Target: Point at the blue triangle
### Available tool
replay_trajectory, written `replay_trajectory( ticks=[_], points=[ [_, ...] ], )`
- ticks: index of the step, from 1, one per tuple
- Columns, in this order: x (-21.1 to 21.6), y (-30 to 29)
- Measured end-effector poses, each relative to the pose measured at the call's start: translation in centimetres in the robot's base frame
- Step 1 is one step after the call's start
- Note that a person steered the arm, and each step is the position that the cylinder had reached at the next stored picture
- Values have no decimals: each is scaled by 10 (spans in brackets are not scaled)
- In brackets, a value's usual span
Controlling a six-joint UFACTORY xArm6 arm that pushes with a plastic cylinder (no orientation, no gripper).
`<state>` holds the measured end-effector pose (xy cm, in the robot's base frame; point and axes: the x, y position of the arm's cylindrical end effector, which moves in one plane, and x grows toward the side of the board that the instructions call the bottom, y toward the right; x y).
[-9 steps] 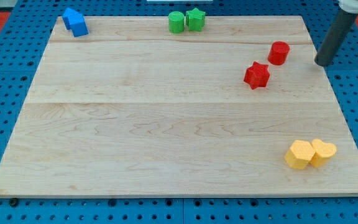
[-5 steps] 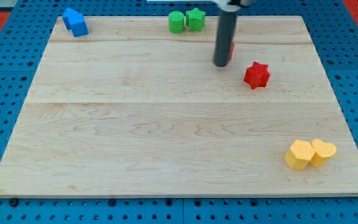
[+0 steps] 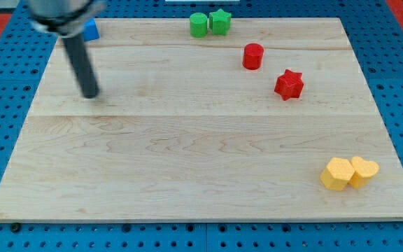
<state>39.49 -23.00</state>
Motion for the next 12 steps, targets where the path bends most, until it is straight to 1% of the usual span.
replay_trajectory(
  ticks=[1, 3, 4, 6, 8, 9, 10, 11, 12],
  points=[
    [-32, -51],
    [-132, -54],
    [-163, -54],
    [-172, -75],
    [-183, -74],
    [-203, -74],
    [-204, -73],
    [-203, -51],
    [-203, 11]
  ],
)
